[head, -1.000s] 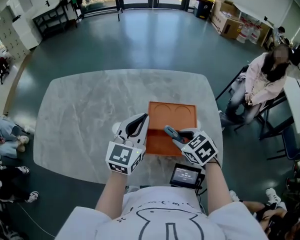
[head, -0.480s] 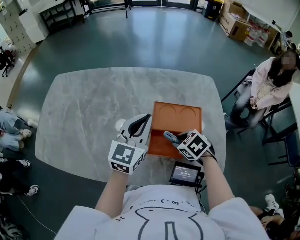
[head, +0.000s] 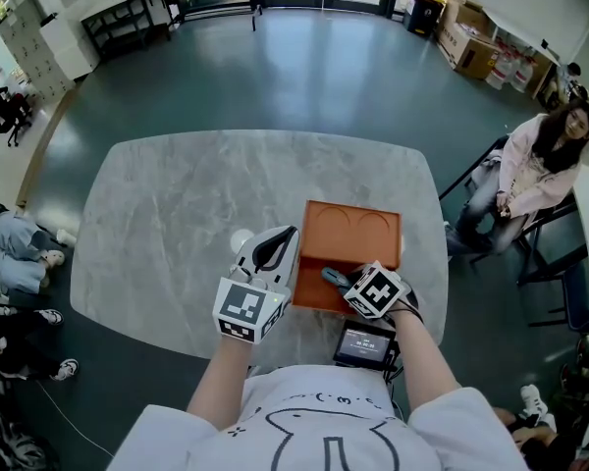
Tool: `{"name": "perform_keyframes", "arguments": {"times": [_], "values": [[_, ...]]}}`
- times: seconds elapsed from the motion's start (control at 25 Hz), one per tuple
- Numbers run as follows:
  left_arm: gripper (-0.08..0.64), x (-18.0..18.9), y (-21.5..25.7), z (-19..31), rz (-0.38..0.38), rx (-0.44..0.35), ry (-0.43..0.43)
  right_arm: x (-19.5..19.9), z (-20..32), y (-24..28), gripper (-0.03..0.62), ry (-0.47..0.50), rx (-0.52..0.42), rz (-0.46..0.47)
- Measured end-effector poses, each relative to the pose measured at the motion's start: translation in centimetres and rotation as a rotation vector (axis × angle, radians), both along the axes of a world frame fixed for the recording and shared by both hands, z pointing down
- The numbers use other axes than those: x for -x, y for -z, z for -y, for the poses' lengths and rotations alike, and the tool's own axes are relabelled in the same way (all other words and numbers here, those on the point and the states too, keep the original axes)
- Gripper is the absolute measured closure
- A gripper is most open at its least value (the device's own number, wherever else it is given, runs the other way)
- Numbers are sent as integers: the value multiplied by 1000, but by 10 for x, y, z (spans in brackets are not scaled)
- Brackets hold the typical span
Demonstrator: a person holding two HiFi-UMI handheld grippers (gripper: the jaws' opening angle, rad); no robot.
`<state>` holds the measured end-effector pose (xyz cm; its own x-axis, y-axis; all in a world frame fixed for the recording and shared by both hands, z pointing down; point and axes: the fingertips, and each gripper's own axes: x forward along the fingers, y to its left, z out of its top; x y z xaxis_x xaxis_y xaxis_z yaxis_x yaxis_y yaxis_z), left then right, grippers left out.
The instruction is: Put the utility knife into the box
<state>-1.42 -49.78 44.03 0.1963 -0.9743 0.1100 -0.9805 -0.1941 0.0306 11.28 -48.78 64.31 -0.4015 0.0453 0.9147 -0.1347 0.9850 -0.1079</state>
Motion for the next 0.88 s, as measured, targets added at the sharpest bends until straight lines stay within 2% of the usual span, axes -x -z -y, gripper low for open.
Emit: {"name": "perform_keyframes", "arguments": {"times": [0.56,0.76,0.88], "values": [[545,9,-8,-8,3,22,16,2,-2,-27,456,29,-41,-96],[545,19,-4,-10,4,26,22,2,1,-27,443,-12,-25,-110],[545,20,-4,-10,3,28,13,2,1,-25,413,-43,-15,-89]]}}
